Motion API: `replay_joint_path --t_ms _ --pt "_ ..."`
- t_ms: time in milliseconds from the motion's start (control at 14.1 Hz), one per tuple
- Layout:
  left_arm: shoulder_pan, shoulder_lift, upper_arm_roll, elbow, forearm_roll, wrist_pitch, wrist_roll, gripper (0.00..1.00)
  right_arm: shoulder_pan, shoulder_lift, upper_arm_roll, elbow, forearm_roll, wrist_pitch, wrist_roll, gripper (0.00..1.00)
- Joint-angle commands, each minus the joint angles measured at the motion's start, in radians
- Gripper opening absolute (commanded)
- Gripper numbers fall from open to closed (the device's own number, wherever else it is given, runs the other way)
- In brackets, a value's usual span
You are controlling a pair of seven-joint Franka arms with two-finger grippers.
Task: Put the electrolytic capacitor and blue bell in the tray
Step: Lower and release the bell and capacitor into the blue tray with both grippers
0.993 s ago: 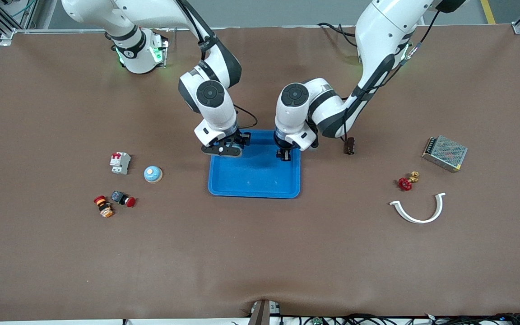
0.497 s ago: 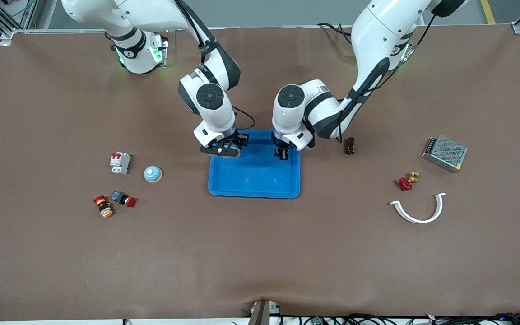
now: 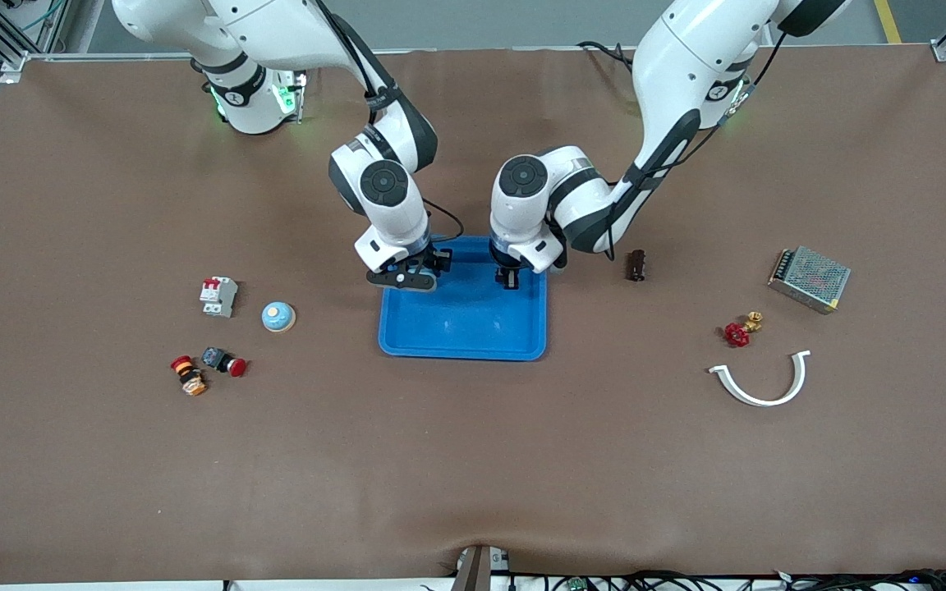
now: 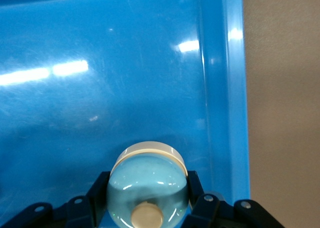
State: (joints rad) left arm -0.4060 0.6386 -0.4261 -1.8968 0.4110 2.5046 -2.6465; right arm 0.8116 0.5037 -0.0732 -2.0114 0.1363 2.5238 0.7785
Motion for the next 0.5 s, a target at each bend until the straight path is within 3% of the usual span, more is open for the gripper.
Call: replay_joint_path --t_ms 0,284,355,426 --pt "-0.019 0.019 0.009 0.022 0.034 0.011 -0.038 0.00 0.027 0.007 -0.013 -0.009 0.003 0.029 0.004 0.35" --pt "-0.017 0.033 0.009 0.022 0.035 0.025 -0.035 0.00 0.029 0.013 -0.013 -0.009 0.003 0.032 0.005 0.39" --pt "-0.017 0.032 0.009 0.021 0.045 0.023 -0.024 0.00 0.029 0.013 -0.013 -0.007 0.003 0.032 0.005 0.44" --pt "-0.014 0.032 0.009 0.021 0.055 0.025 -0.024 0.57 0.029 0.013 -0.013 -0.007 0.003 0.032 0.005 0.62"
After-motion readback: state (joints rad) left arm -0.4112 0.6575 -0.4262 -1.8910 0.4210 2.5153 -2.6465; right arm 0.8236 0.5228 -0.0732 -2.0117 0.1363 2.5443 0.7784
